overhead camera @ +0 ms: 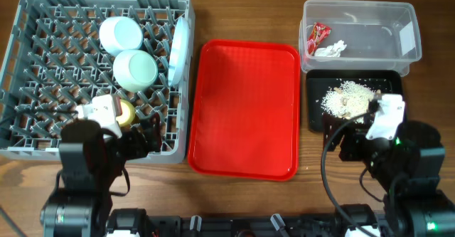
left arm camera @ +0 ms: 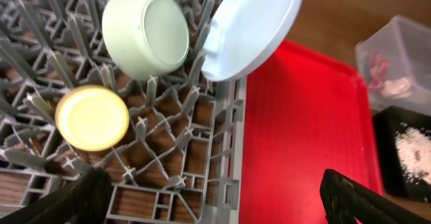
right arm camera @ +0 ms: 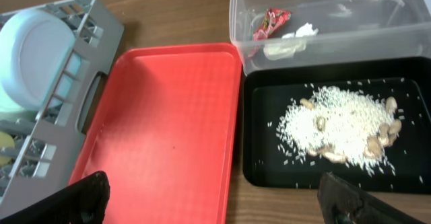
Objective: Sort waste into correct bins and load items into the dishwasher rack
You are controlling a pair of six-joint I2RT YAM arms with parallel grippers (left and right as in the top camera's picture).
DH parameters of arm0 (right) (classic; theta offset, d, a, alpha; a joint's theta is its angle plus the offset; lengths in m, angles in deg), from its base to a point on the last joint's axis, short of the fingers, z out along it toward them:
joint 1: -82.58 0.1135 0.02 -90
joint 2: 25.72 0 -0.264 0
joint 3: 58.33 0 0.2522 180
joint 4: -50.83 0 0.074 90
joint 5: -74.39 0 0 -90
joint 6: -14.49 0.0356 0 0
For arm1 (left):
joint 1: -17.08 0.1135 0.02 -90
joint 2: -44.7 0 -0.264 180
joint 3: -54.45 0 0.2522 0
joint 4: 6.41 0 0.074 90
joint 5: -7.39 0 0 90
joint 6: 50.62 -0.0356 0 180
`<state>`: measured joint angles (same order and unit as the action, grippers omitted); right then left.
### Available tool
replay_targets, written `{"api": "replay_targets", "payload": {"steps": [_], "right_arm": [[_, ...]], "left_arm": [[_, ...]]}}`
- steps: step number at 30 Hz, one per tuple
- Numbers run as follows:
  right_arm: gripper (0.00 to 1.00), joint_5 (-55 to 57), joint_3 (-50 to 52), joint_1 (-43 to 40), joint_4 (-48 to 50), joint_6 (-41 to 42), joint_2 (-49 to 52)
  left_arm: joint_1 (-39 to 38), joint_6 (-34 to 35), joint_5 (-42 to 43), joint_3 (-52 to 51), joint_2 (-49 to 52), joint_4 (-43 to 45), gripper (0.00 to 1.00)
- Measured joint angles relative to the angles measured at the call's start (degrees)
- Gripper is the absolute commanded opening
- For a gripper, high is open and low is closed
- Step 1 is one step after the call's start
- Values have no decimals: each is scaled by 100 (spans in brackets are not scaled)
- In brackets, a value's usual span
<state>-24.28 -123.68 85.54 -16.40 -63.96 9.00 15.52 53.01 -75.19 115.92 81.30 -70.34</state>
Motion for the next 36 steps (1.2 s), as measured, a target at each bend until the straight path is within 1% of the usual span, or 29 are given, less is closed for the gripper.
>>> {"api": "replay_targets", "payload": {"steps": [5,22,25,28,31,36], "right_arm": [[100,20,9,0,-136,17,-59],[100,155,35,0,-63,4,66],[100,210,208,0,374,-142,-157],[100,254,715,0,1353,-308,-702],[100,275,1561,0,2420,-442,-1585],[100,319,2653,0,3585,-586,-2750]], "left_arm": [[0,0,0,-7,-293,-114,100],[0,0,0,-26,-286,-164,100],[0,0,-2,-26,-286,-162,100],[0,0,0,-31,-286,-164,100],[0,0,0,-42,-286,-166,100],[0,0,0,-46,-284,-162,100]]}}
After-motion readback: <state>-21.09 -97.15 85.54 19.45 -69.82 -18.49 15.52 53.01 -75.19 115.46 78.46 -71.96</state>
